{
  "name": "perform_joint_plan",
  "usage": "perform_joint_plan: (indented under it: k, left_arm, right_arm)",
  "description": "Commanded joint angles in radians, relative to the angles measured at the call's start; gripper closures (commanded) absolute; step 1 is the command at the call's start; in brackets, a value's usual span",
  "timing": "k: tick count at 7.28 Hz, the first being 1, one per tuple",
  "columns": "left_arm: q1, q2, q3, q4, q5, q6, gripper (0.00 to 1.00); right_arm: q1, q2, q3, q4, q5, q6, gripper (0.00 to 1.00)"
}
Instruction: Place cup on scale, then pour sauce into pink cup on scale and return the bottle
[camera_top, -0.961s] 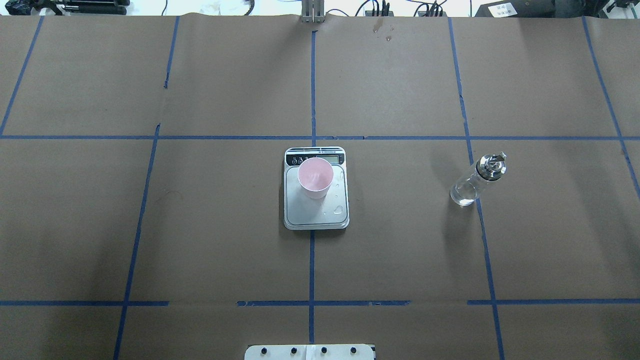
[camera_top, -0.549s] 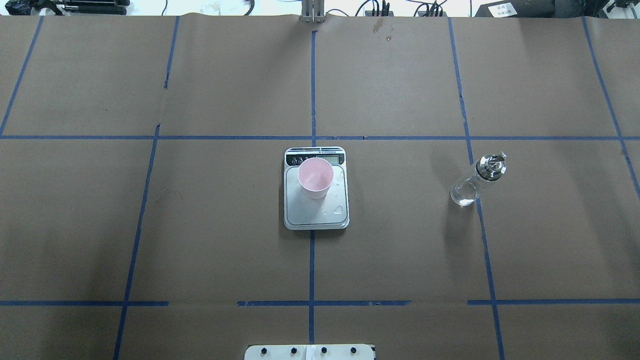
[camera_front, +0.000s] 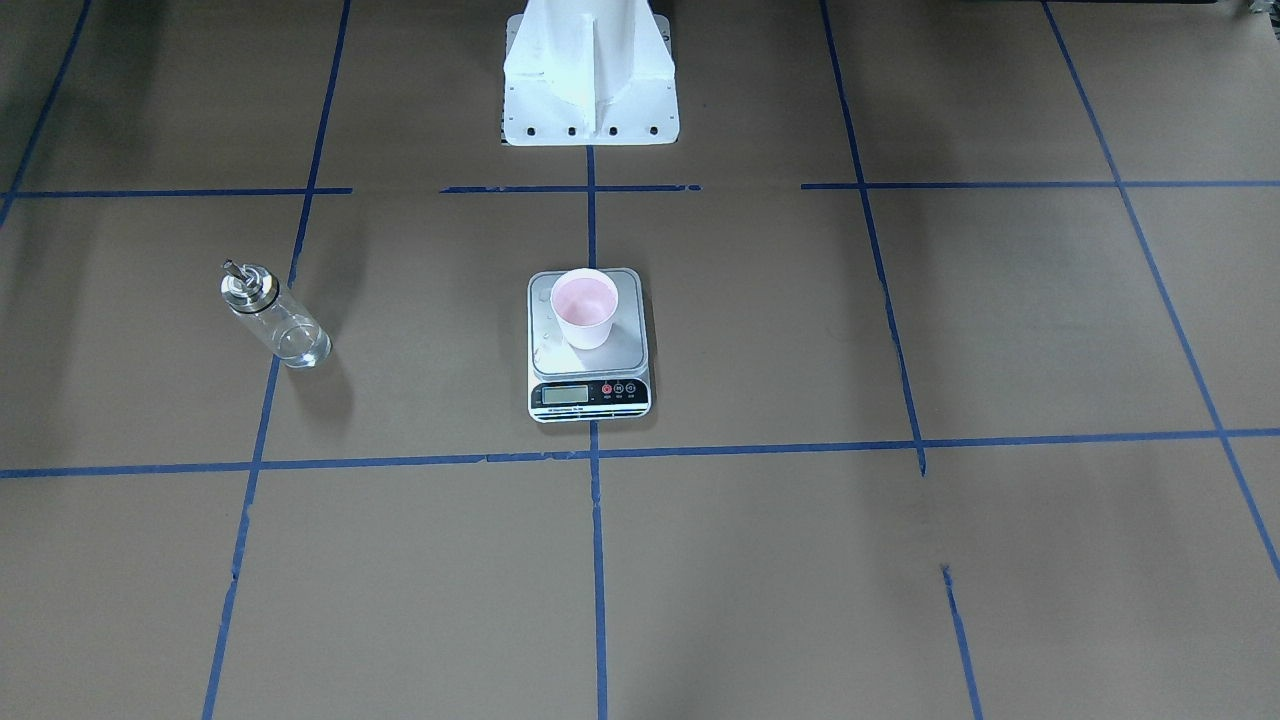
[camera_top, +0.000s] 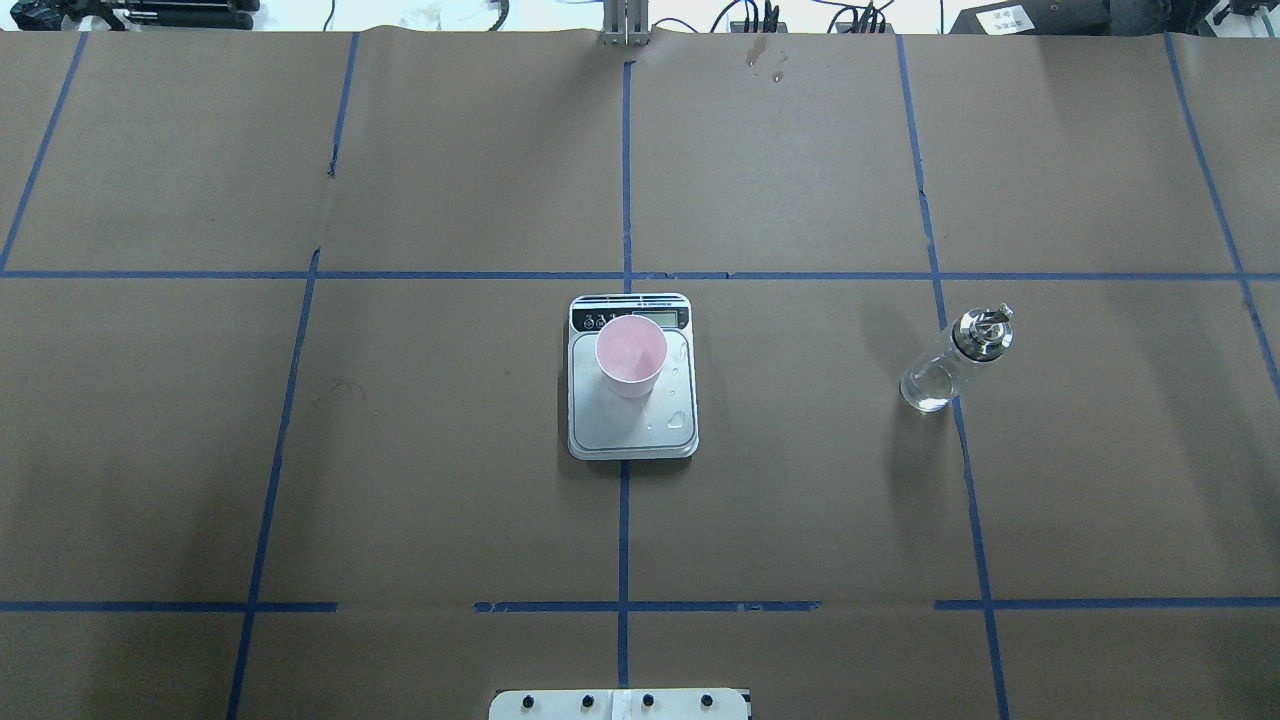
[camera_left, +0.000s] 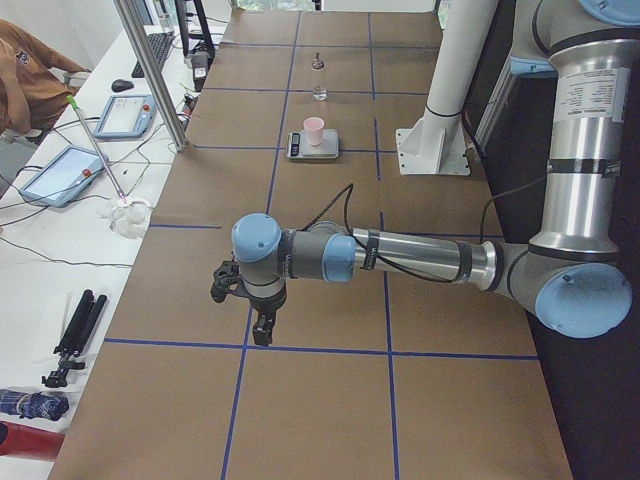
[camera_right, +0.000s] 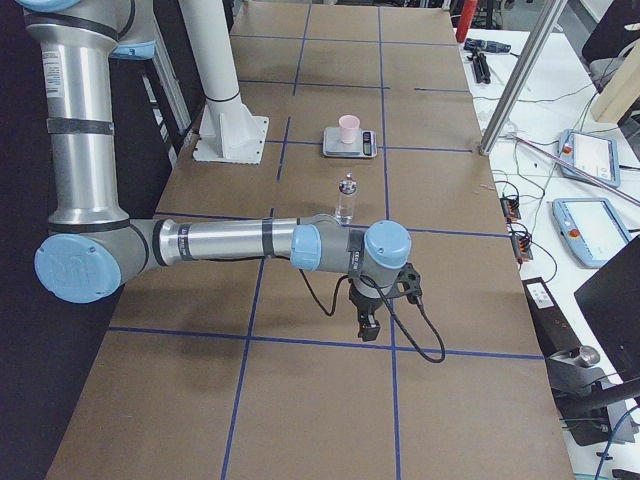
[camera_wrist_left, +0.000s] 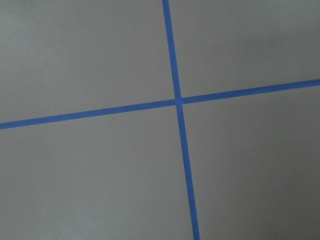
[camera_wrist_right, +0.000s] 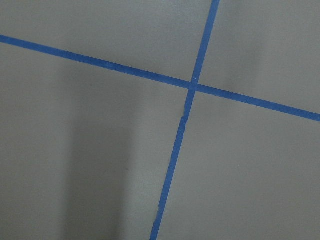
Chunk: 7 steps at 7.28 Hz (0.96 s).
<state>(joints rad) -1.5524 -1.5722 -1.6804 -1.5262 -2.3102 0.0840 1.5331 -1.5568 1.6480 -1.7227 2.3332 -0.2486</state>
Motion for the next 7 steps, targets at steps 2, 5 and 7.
perform_joint_plan:
  k: [2, 5, 7]
  left_arm:
    - [0.000, 0.000, -0.001, 0.000, 0.000, -0.001, 0.00]
    - [0.000, 0.000, 0.002, 0.000, 0.000, -0.004, 0.00]
    - [0.000, 0.000, -0.001, 0.000, 0.000, -0.006, 0.00]
  right_arm:
    - [-0.001, 0.000, 0.001, 0.000, 0.002, 0.000, 0.00]
    - [0.001, 0.000, 0.004, 0.000, 0.014, 0.000, 0.00]
    - [0.001, -0.002, 0.009, 0.000, 0.014, 0.002, 0.00]
